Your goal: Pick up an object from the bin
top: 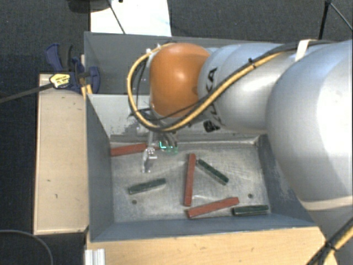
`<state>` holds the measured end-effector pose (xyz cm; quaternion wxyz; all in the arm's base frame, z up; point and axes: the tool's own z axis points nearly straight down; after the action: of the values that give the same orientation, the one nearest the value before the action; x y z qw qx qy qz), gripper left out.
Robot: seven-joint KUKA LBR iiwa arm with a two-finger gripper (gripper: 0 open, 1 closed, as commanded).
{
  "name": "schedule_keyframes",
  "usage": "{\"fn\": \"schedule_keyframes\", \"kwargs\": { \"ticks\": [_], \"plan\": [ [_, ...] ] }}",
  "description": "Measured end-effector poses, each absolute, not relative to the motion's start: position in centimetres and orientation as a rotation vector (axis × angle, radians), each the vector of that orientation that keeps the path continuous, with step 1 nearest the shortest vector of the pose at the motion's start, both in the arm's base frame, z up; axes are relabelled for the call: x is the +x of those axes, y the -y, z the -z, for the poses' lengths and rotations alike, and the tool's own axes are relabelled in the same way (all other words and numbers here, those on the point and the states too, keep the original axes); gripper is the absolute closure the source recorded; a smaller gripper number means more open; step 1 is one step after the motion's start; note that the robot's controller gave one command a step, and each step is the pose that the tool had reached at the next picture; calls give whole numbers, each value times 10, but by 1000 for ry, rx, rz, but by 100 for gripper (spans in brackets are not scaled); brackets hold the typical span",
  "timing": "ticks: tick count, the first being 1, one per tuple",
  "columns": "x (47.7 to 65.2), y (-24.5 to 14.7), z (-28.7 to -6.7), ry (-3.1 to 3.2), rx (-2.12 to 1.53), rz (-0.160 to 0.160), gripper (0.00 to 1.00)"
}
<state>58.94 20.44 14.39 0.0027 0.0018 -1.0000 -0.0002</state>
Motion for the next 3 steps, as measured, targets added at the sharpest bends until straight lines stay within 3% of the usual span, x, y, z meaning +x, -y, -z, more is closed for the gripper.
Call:
{"fn": "schedule_keyframes", "kwargs": {
  "ticks": [1,2,3],
  "plan": [
    [592,-204,-149,3144,-1,3,0],
    [490,-177,-72,3145,-23,4,100],
    [490,-177,-72,3145,-29,5,100]
  ]
}}
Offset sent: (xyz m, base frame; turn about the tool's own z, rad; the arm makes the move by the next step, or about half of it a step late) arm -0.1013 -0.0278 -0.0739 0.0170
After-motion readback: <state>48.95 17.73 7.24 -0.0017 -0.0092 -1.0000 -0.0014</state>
